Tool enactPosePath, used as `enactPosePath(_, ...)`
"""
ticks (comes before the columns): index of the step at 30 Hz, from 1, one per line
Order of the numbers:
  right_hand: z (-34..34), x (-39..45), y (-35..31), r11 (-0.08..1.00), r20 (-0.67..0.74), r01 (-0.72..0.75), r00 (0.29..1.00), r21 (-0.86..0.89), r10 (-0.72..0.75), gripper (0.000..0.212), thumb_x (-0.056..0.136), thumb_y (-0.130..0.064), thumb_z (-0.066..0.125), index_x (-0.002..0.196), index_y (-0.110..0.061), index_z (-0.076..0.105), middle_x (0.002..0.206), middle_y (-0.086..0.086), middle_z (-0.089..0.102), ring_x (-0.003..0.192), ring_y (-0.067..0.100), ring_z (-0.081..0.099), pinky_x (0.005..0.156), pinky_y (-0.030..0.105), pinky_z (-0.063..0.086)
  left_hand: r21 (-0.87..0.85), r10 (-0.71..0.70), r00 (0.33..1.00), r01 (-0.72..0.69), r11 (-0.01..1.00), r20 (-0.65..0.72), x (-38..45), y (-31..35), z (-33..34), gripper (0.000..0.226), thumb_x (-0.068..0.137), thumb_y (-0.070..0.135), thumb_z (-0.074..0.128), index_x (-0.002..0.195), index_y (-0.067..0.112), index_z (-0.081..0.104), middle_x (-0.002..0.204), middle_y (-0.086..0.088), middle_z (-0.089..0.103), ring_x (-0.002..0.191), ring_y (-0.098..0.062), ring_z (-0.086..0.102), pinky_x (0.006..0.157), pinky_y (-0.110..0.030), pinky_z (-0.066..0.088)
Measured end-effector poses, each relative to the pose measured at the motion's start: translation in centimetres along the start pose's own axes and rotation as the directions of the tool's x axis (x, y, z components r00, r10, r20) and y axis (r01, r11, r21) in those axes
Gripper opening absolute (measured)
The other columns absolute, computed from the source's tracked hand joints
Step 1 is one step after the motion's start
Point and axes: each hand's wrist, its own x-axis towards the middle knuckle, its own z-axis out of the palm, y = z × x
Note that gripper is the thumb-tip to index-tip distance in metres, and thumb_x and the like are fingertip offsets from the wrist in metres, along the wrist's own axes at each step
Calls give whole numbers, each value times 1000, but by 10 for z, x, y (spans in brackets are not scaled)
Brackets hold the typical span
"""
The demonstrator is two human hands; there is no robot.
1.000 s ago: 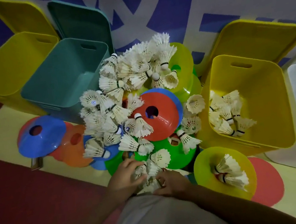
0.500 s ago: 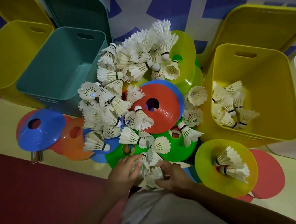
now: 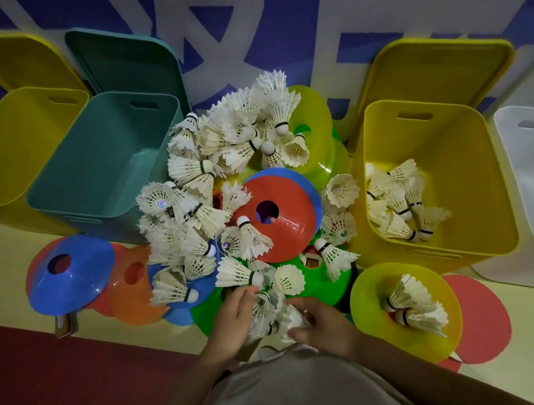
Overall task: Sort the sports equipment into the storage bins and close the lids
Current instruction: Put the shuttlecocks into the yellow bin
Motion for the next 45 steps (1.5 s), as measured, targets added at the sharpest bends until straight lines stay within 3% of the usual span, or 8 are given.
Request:
enactPosePath(8,-2,5,1,997,-50,-45,998,67,48,47,84,-20,71,127,-19,53,99,-17,55,83,-19,52,76,1,36,436,200,949,-291,852,243,3,3,-15,83,73,62,65,143,37,27,139,15,29,128,-5,34,101,-27,40)
enactPosePath(14,-6,12,-5,987,-57,-78,995,141,86,41,86,-15,69,123,-24,55,108,-18,60,90,-18,55,77,-1,37,574,219,900,-412,708,376,18,-4,-11,82,68,68,55,138,30,34,143,5,24,130,-13,33,92,-34,48)
enactPosePath(20,-20,7,-15,998,-30,-30,999,60,32,48,85,-25,70,130,-25,52,99,-23,55,84,-17,53,74,3,37,418,324,933,-361,834,159,14,3,-18,42,81,38,68,115,23,50,113,12,43,104,-3,48,82,-11,38)
enactPosePath(26,-46,-6,-27,986,-111,73,992,152,-56,53,82,-22,73,129,-34,50,123,-10,56,103,-4,56,84,12,44,137,210,977,-214,967,45,7,38,-41,25,78,33,74,96,28,56,102,16,57,97,3,55,85,-23,47)
enactPosePath(31,-83,-18,-46,960,-243,209,957,188,-160,48,81,-23,73,125,-32,57,119,-10,64,107,7,61,92,31,50,-27,213,977,-213,977,10,11,89,-53,20,80,24,74,95,25,62,102,11,62,87,9,59,71,-10,47)
enactPosePath(35,-131,-34,-70,909,-414,336,885,247,-215,47,83,-7,69,123,-29,56,114,-13,66,107,6,63,89,26,51,-89,280,960,-277,957,22,31,140,-47,20,77,36,75,92,33,62,99,12,65,93,-6,62,82,-32,53)
enactPosePath(39,-189,-44,-68,890,-645,402,743,215,-179,47,83,-22,72,126,-30,56,118,-14,63,104,6,63,79,31,53,-101,414,910,-409,907,30,53,193,-24,22,79,33,74,96,31,61,105,12,61,98,-2,58,85,-26,48)
enactPosePath(45,-266,-47,-27,961,-828,224,560,165,11,53,90,-25,64,139,-22,42,114,-2,55,92,3,59,68,14,51,12,529,843,-532,847,95,96,251,37,28,77,31,76,96,33,55,109,7,52,100,-2,51,83,-26,46)
